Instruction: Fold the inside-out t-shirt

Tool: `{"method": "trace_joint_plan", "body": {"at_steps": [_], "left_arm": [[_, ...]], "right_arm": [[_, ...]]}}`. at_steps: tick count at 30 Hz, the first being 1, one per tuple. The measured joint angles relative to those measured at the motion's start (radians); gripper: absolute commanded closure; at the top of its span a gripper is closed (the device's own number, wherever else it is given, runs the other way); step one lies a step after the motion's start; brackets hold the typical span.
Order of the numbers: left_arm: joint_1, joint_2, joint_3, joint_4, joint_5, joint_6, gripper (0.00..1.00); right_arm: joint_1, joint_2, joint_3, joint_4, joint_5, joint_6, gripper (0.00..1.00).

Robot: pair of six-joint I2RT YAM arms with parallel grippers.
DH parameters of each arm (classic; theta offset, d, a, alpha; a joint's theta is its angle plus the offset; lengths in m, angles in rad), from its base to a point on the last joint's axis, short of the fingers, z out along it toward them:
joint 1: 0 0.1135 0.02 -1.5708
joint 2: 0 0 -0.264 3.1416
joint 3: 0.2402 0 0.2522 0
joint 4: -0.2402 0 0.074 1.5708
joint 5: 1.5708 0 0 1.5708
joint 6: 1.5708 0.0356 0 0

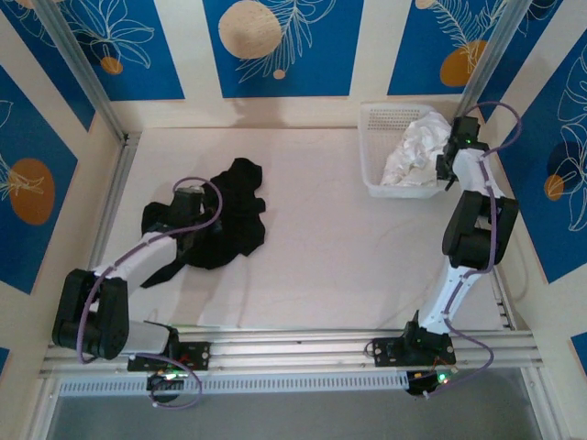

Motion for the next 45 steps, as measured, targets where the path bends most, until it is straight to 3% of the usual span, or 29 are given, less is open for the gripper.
{"method": "trace_joint_plan", "body": {"at_steps": [4, 10, 13, 16, 22, 26, 32, 35, 40, 45], "left_arm": [[-0.018, 0.027, 0.012, 0.012, 0.012, 0.000, 1.00], [-0.035, 0.031, 0.014, 0.016, 0.020, 0.014, 1.00], [-0.035, 0.031, 0.015, 0.016, 0.026, 0.022, 1.00], [-0.035, 0.030, 0.015, 0.016, 0.033, 0.027, 1.00], [-0.035, 0.015, 0.015, 0.015, 0.045, 0.028, 1.00], [-0.035, -0.009, 0.015, 0.015, 0.048, 0.043, 1.00], [-0.035, -0.026, 0.008, 0.019, 0.048, 0.053, 1.00], [-0.035, -0.027, -0.001, 0.019, 0.048, 0.053, 1.00], [-0.037, -0.019, 0.001, 0.019, 0.068, 0.054, 1.00], [-0.087, 0.000, 0.035, 0.014, 0.111, 0.062, 1.00]], "right_arm": [[0.051, -0.044, -0.002, 0.003, 0.017, 0.010, 0.34], [0.295, -0.148, -0.041, 0.047, -0.154, 0.047, 0.25], [0.402, -0.105, -0.027, 0.069, -0.224, 0.060, 0.19], [0.443, 0.005, 0.024, 0.071, -0.252, 0.063, 0.19], [0.419, 0.246, 0.187, 0.017, -0.223, 0.083, 0.39], [0.377, 0.253, 0.227, -0.012, -0.209, 0.089, 0.52], [0.262, 0.253, 0.230, -0.040, -0.207, 0.078, 0.61], [0.211, 0.253, 0.233, -0.053, -0.207, 0.071, 0.60], [0.174, 0.268, 0.298, -0.095, -0.215, 0.061, 0.35], [0.209, 0.191, 0.266, -0.078, -0.215, 0.051, 0.25]]}}
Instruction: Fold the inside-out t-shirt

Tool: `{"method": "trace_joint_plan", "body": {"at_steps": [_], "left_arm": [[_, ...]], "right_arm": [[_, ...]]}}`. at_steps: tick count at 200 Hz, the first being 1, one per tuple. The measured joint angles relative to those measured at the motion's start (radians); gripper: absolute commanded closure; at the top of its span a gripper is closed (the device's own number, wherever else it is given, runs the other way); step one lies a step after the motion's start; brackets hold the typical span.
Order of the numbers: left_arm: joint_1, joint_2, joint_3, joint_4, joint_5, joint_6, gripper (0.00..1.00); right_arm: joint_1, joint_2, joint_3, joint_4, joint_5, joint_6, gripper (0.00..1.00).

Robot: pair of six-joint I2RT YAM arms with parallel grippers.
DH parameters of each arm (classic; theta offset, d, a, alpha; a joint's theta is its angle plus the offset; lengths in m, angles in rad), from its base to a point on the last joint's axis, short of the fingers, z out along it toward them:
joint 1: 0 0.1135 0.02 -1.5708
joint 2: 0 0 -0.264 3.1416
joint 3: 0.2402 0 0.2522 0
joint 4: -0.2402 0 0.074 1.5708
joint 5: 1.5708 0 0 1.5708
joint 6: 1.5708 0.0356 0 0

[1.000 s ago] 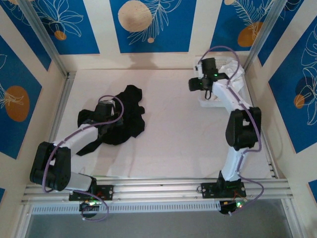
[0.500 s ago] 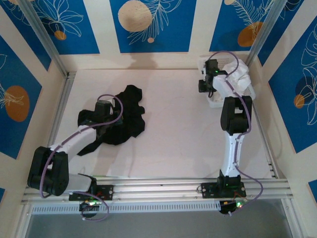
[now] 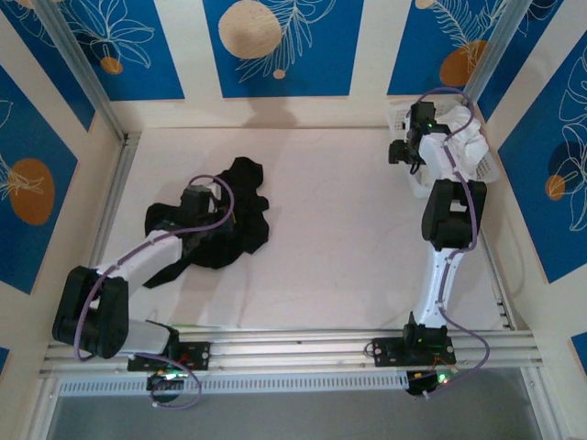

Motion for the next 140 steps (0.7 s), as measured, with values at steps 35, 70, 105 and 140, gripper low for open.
{"method": "trace_joint_plan", "body": {"at_steps": [35, 70, 105, 140], "left_arm": [[-0.106, -0.046, 0.075, 0.005, 0.044, 0.010, 1.00], [-0.147, -0.103, 0.130, 0.045, 0.137, 0.011, 1.00], [-0.164, -0.091, 0.134, 0.064, 0.184, 0.053, 0.47], [-0.162, -0.079, 0.122, -0.011, 0.161, 0.120, 0.13]], "right_arm": [[0.139, -0.280, -0.204, 0.075, -0.006, 0.001, 0.22], [0.331, -0.552, -0.472, 0.240, -0.211, 0.037, 0.22], [0.397, -0.594, -0.670, 0.349, -0.507, 0.107, 0.22], [0.433, -0.592, -0.735, 0.382, -0.606, 0.169, 0.22]]}}
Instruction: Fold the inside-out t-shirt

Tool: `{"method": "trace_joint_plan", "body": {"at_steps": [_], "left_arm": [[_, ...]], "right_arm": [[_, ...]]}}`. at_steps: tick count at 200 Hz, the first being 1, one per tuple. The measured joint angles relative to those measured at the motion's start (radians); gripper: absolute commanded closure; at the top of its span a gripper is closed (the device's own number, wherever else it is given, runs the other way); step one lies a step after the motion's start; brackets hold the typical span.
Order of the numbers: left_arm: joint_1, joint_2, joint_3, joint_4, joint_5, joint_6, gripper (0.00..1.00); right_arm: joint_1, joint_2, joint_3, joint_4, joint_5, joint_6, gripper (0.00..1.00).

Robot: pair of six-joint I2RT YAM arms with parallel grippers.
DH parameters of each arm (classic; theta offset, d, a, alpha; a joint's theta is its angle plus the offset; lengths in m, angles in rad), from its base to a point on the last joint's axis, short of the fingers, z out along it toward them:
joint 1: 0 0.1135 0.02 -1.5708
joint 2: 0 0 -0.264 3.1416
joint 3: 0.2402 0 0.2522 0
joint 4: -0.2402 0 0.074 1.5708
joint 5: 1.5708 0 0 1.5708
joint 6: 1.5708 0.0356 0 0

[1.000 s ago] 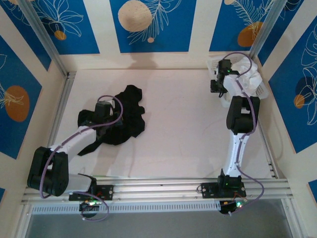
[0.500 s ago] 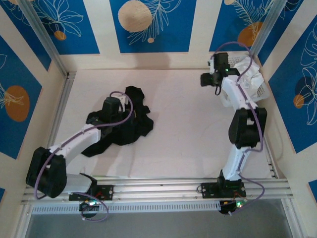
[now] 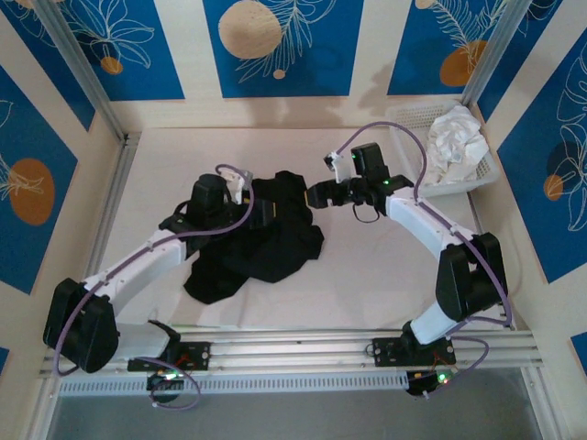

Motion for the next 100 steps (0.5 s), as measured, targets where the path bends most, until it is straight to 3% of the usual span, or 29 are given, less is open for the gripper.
{"method": "trace_joint_plan", "body": {"at_steps": [21, 47, 79, 100], "left_arm": [[0.022, -0.053, -0.056, -0.057, -0.059, 0.005, 0.05], [0.098, -0.154, -0.145, -0.118, -0.128, -0.034, 0.03], [0.234, -0.193, -0.243, -0.150, -0.200, -0.096, 0.04], [0.322, -0.192, -0.322, -0.154, -0.216, -0.125, 0.10]], "right_arm": [[0.043, 0.006, -0.007, 0.033, -0.008, 0.028, 0.21], [0.129, 0.060, 0.011, 0.076, 0.008, 0.046, 0.21], [0.209, 0.198, 0.075, 0.081, 0.061, 0.051, 0.22], [0.253, 0.303, 0.160, 0.074, 0.124, 0.047, 0.26]]}}
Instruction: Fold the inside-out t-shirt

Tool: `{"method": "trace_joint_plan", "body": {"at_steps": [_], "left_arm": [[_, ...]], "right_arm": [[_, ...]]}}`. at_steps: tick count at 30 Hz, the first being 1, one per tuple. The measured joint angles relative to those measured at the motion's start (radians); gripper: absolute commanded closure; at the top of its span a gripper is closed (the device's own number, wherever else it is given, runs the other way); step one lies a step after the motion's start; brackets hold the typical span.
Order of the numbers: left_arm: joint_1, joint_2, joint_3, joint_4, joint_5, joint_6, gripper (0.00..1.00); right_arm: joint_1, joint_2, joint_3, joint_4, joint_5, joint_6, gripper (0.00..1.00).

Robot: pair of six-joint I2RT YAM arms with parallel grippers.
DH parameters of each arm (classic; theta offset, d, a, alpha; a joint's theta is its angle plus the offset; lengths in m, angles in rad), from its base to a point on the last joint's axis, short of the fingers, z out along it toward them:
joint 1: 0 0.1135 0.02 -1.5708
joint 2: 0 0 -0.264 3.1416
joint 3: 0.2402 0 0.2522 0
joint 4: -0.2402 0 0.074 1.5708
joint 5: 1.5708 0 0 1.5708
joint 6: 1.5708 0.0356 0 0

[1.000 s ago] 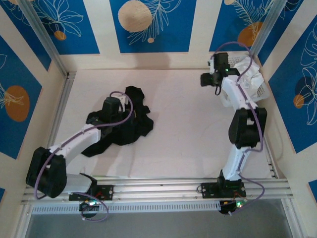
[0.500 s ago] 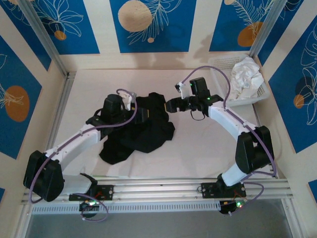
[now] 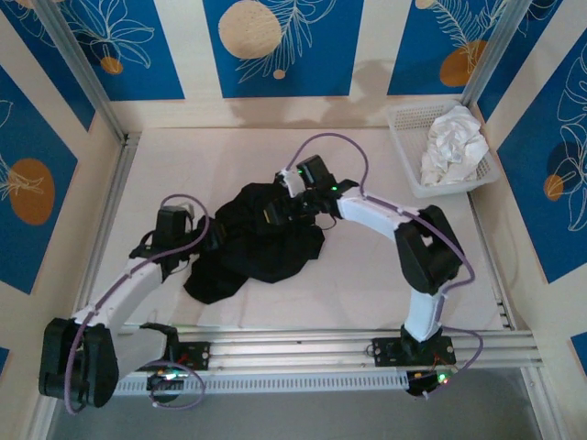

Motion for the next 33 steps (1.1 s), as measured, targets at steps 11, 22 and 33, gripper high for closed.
{"method": "trace_joint_plan", "body": {"at_steps": [11, 22, 33], "left_arm": [[0.016, 0.288, -0.003, 0.129, 0.084, -0.014, 0.96], [0.017, 0.039, 0.169, 0.136, 0.124, -0.032, 1.00], [0.017, -0.062, 0.715, 0.078, 0.147, -0.040, 1.00]], "right_arm": [[0.047, 0.129, 0.143, -0.033, 0.130, -0.006, 1.00], [-0.107, -0.288, 0.144, -0.097, 0.142, -0.057, 1.00], [-0.393, -0.715, 0.228, -0.076, 0.130, -0.056, 1.00]]}}
